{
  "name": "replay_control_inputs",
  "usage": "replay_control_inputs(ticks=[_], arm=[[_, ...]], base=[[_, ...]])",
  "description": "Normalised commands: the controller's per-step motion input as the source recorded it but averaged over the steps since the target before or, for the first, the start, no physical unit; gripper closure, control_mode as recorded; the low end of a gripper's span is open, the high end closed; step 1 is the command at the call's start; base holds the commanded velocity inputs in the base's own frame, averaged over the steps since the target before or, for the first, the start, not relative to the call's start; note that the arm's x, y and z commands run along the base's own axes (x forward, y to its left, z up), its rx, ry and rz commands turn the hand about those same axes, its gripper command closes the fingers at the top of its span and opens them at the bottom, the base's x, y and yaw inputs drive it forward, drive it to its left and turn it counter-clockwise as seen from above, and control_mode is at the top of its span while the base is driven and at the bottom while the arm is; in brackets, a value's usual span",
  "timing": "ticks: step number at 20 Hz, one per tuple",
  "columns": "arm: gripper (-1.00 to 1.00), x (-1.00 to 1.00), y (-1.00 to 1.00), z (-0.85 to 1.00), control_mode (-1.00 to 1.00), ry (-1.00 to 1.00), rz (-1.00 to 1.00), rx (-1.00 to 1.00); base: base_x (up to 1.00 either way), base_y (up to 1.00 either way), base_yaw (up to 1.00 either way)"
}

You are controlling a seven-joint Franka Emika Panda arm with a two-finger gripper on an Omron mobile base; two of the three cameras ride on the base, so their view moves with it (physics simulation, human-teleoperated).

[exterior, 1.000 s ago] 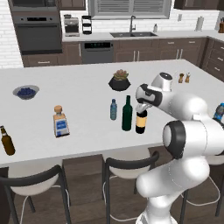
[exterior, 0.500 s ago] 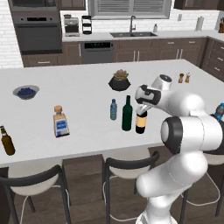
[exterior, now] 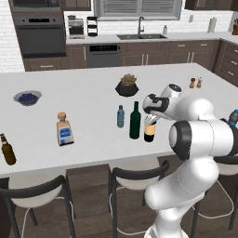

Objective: Move the plastic bottles in the middle to the plastics group, and the glass bottles in the middle to the glass group.

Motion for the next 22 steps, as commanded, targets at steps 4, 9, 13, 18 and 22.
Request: replay_control_inputs(ticks=[4,9,13,18,22], arm=[[-1.0,0.0,0.0,-0.14,-1.0,0.0,0.0,0.0],[-1.0,0.02,0.0,-0.01,-1.0,0.0,0.0,0.04],[-1.0,0.11,0.0,0.0,-1.0,0.0,0.0,0.07],[-1.0,0.02,0.0,0.0,-1.0,0.0,0.0,0.02],[1.0,0.0,0.0,0.0,-1.0,0.0,0.0,0.0]], base=[[0.0,0.0,0.0],[0.0,0.0,0.0],[0.0,0.0,0.0],[0.0,0.0,0.0],[0.0,0.0,0.0]])
